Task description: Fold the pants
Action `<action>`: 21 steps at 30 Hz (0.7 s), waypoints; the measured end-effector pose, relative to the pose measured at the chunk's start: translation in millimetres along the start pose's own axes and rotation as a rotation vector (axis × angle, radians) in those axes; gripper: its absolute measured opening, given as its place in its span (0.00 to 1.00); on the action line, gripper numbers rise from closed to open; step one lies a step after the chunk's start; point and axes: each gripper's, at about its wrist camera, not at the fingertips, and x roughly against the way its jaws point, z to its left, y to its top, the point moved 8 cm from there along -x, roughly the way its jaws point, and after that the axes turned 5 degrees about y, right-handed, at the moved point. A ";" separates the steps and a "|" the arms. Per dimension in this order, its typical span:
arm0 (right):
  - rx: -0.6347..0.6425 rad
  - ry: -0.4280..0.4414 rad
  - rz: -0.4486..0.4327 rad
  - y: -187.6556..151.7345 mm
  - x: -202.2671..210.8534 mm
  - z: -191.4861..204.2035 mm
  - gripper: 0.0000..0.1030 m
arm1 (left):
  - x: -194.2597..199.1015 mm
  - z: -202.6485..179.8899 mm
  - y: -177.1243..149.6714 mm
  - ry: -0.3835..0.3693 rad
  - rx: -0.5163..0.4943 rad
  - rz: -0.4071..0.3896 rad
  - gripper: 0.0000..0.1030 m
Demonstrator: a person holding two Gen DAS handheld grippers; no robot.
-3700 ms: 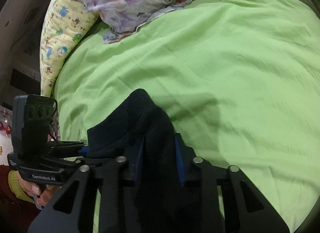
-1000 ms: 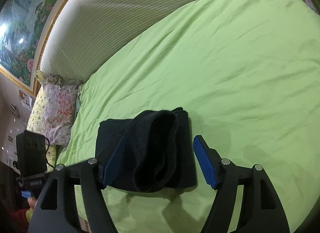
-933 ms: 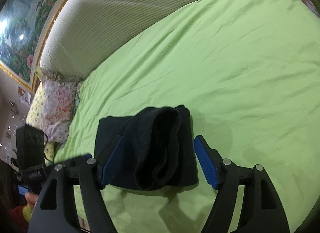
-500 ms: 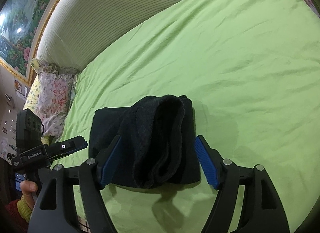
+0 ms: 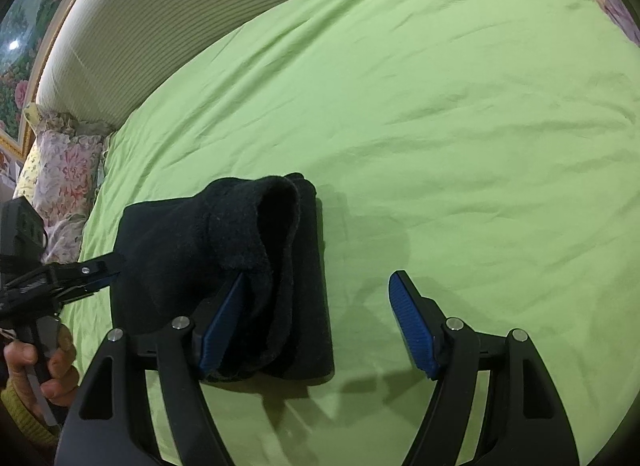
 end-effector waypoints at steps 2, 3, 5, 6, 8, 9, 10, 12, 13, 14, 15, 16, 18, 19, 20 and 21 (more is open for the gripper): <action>-0.015 0.038 -0.001 -0.5 4.3 6.1 0.72 | -3.4 4.3 1.8 -0.020 0.029 0.008 0.75; -0.018 0.063 -0.005 -0.3 6.8 11.0 0.72 | -3.0 5.4 2.3 -0.034 0.038 0.008 0.75; -0.015 0.105 -0.017 0.8 10.7 19.6 0.72 | -2.6 5.2 1.9 -0.040 0.034 0.008 0.75; -0.014 0.111 -0.016 1.1 10.6 21.7 0.72 | -3.4 4.3 1.4 -0.043 0.028 0.011 0.75; -0.010 0.111 -0.003 0.5 6.6 23.7 0.72 | -4.6 6.3 0.9 -0.039 0.019 0.009 0.75; -0.010 0.112 0.004 0.0 4.3 23.1 0.72 | -4.8 7.5 1.4 -0.036 0.014 0.007 0.75; -0.006 0.108 0.014 -1.5 0.3 22.6 0.72 | -6.7 7.9 1.5 -0.026 0.008 0.004 0.75; -0.002 0.099 0.031 -4.7 -5.7 22.2 0.72 | -10.9 10.3 2.4 -0.024 0.008 0.006 0.75; -0.003 0.098 0.040 -6.2 -9.1 20.3 0.72 | -12.9 10.0 2.1 -0.026 0.012 0.007 0.73; -0.006 0.100 0.047 -8.4 -13.0 21.2 0.72 | -14.1 10.4 1.6 -0.028 0.015 0.007 0.71; -0.009 0.103 0.051 -8.8 -14.6 19.5 0.72 | -15.8 12.2 1.3 -0.028 0.016 0.008 0.70; -0.011 0.105 0.053 -9.4 -16.0 17.6 0.72 | -18.7 14.3 1.3 -0.027 0.014 0.009 0.67; -0.017 0.114 0.058 -11.9 -17.6 11.1 0.72 | -23.4 17.7 1.1 -0.031 0.015 0.012 0.66; -0.017 0.115 0.060 -11.5 -18.8 10.6 0.72 | -25.2 19.0 0.6 -0.029 0.017 0.014 0.65; -0.016 0.118 0.063 -12.5 -19.6 10.4 0.71 | -25.7 19.2 -0.1 -0.026 0.019 0.016 0.65; -0.016 0.123 0.066 -12.9 -20.3 11.2 0.70 | -25.5 17.6 0.1 -0.020 0.018 0.013 0.66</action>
